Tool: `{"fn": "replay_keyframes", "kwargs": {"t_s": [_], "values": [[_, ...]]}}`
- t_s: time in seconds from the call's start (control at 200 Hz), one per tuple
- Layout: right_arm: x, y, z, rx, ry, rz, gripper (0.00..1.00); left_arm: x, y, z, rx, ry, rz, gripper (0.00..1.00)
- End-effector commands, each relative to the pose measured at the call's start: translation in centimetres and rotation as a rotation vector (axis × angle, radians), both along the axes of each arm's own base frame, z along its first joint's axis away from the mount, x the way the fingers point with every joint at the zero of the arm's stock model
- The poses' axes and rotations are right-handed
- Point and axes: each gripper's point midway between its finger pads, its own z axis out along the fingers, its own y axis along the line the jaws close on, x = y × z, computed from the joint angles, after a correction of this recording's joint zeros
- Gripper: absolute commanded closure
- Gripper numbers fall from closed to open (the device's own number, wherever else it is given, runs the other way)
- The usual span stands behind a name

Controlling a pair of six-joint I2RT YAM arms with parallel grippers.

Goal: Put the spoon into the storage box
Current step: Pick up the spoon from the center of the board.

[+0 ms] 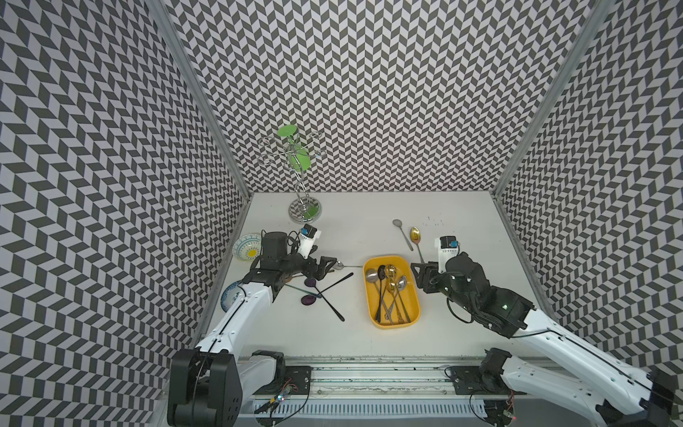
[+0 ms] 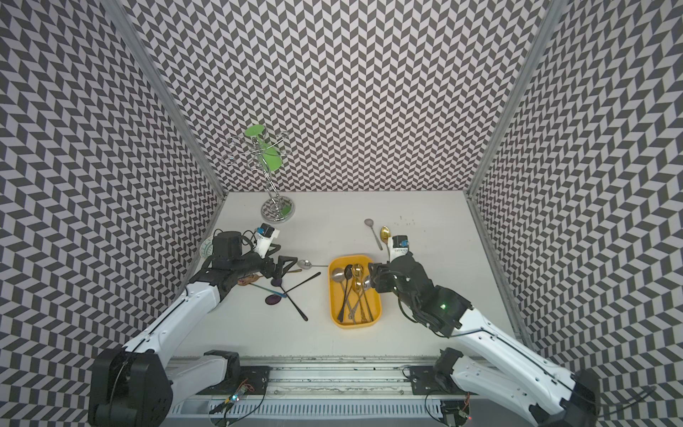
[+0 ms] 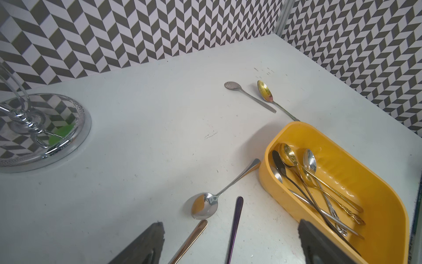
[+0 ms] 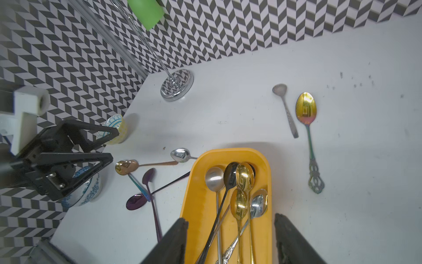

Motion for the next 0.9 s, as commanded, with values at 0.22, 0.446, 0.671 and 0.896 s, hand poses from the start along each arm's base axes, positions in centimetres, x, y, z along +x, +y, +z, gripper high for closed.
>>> {"fn": "replay_keyframes", "kwargs": {"t_s": [0.22, 0.446, 0.671, 0.896], "values": [[-0.5, -3.8, 4.0, -0.07, -0.202, -0.072, 0.23, 1.8, 0.3, -1.1, 0.001, 0.063, 0.03, 0.04], [-1.7, -6.9, 6.7, -0.057, -0.313, -0.139, 0.15, 2.7, 0.1, -3.0, -0.007, 0.149, 0.04, 0.04], [-2.9, -8.6, 7.9, -0.009, -0.392, -0.167, 0.05, 3.5, -0.1, -4.9, -0.012, 0.23, 0.041, 0.05], [-3.0, -8.9, 7.7, -0.002, -0.406, -0.176, 0.01, 4.1, -0.4, -7.2, -0.022, 0.326, 0.038, 0.06]]}}
